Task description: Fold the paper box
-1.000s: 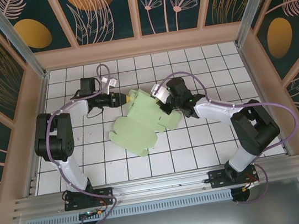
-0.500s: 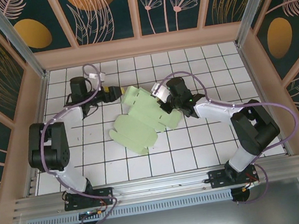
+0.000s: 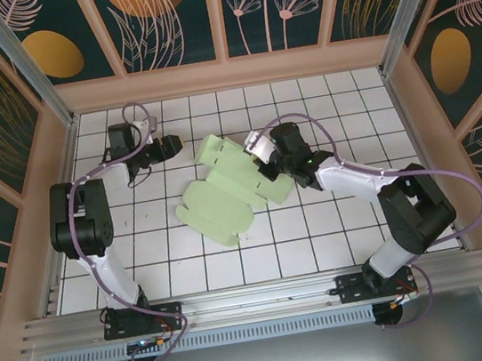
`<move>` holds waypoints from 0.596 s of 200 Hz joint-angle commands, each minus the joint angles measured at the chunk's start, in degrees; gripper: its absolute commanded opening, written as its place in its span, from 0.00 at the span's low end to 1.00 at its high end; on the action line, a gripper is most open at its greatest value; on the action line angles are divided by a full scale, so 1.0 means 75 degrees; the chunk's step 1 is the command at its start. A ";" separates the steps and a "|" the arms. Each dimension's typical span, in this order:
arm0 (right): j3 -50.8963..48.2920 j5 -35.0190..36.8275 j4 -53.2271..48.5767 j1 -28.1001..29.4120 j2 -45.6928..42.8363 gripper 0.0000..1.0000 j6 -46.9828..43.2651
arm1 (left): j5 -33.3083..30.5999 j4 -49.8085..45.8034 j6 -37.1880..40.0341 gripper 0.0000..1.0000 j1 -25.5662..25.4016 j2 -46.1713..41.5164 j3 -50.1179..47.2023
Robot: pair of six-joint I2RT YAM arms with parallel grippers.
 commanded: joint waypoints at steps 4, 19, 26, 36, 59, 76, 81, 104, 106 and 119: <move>0.0128 0.0608 0.0035 0.0266 -0.0103 0.00 -0.0583 | 0.0345 -0.0361 0.0733 0.59 -0.0318 -0.0106 0.0037; 0.0219 0.0727 -0.0076 0.0335 0.0009 0.00 -0.0732 | 0.0547 -0.0238 0.0741 0.59 -0.0363 -0.0055 -0.0038; 0.0236 0.0733 -0.0066 0.0351 0.0019 0.00 -0.0764 | 0.0649 -0.0204 0.0758 0.59 -0.0400 -0.0009 -0.0039; 0.0275 0.0951 -0.0067 0.0386 0.0056 0.00 -0.0783 | 0.0721 -0.0200 0.0755 0.58 -0.0453 0.0086 0.0003; 0.0362 0.1096 -0.0131 0.0447 0.0124 0.00 -0.0874 | 0.0654 -0.0318 0.0694 0.56 -0.0617 0.0527 0.0142; 0.0397 0.1142 -0.0170 0.0460 0.0114 0.00 -0.0874 | 0.0624 -0.0278 0.0591 0.56 -0.0636 0.0794 0.0161; 0.0393 0.1152 -0.0184 0.0471 0.0112 0.00 -0.0872 | 0.0675 -0.0253 0.0582 0.55 -0.0636 0.0824 0.0155; 0.0417 0.1177 -0.0248 0.0470 0.0105 0.00 -0.0875 | 0.0855 -0.0139 0.0627 0.55 -0.0658 0.0779 0.0071; 0.0421 0.1190 -0.0254 0.0471 0.0107 0.00 -0.0884 | 0.0897 -0.0117 0.0627 0.55 -0.0659 0.0762 0.0068; 0.0477 0.1246 -0.0341 0.0483 0.0154 0.00 -0.0963 | 0.1055 0.0057 0.0629 0.55 -0.0694 0.0706 -0.0058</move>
